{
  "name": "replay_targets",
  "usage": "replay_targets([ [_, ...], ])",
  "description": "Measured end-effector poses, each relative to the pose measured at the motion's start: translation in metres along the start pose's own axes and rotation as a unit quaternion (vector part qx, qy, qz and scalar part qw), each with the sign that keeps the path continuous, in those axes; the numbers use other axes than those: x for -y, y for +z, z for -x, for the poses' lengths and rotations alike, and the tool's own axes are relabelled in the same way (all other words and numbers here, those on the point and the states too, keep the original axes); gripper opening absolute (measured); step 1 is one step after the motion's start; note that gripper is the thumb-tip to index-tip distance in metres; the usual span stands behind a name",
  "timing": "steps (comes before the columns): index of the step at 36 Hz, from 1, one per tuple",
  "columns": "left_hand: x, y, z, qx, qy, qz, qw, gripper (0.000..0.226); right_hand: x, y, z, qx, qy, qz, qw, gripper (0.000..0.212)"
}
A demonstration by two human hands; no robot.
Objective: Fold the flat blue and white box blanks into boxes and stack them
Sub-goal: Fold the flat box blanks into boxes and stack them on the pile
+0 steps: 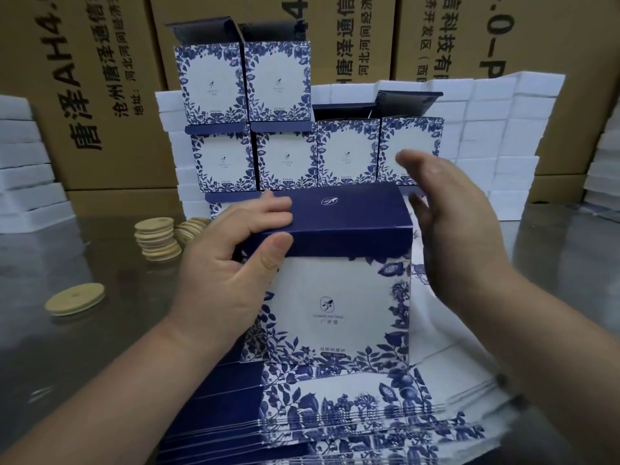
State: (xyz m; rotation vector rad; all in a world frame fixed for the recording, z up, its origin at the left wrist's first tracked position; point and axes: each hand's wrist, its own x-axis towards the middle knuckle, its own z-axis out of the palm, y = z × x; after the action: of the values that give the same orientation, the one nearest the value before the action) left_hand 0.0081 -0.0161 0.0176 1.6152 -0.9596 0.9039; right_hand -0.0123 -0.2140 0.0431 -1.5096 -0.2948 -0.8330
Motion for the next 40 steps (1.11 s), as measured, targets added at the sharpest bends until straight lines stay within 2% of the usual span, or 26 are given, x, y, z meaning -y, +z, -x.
replay_targets([
  [3,0.000,-0.001,-0.001,0.003,0.026,-0.028,0.999,0.021,-0.003,0.001,-0.004,0.057,0.140,-0.038,0.988,0.035],
  [5,0.001,-0.001,0.000,-0.001,0.035,-0.049,0.998,0.016,-0.005,0.002,-0.004,0.072,0.164,-0.044,0.983,0.032],
  [8,0.003,-0.002,-0.001,-0.041,0.043,-0.101,0.993,0.012,-0.004,0.003,-0.004,0.012,0.133,-0.014,0.991,0.024],
  [12,0.008,0.002,0.001,-0.087,0.052,-0.205,0.974,0.025,-0.001,0.008,0.000,-0.060,0.065,0.087,0.992,0.028],
  [16,0.004,0.002,0.001,-0.063,-0.015,-0.175,0.982,0.029,0.009,0.010,0.005,-0.058,0.034,0.195,0.979,0.035],
  [22,-0.010,0.005,0.004,0.038,-0.114,-0.041,0.992,0.051,0.027,0.006,0.004,0.000,-0.016,0.407,0.913,0.048],
  [25,-0.017,0.013,0.003,0.034,-0.152,-0.061,0.986,0.044,0.036,0.006,0.007,0.011,-0.069,0.478,0.875,0.049],
  [28,-0.013,0.012,-0.002,-0.018,-0.207,0.018,0.978,0.032,0.042,0.011,0.015,0.018,-0.127,0.415,0.901,0.056],
  [30,-0.007,0.010,-0.005,-0.058,-0.250,0.124,0.959,0.019,0.044,0.014,0.016,0.042,-0.115,0.358,0.926,0.058],
  [34,0.002,0.009,-0.008,-0.077,-0.292,0.234,0.924,0.024,0.044,0.005,0.007,0.138,-0.038,0.225,0.964,0.032],
  [36,0.005,0.009,-0.008,-0.074,-0.295,0.247,0.920,0.025,0.041,-0.006,0.001,0.191,-0.052,0.204,0.959,0.031],
  [40,0.009,0.010,-0.008,-0.111,-0.303,0.199,0.925,0.028,0.032,-0.017,-0.006,0.289,-0.083,0.244,0.922,0.048],
])
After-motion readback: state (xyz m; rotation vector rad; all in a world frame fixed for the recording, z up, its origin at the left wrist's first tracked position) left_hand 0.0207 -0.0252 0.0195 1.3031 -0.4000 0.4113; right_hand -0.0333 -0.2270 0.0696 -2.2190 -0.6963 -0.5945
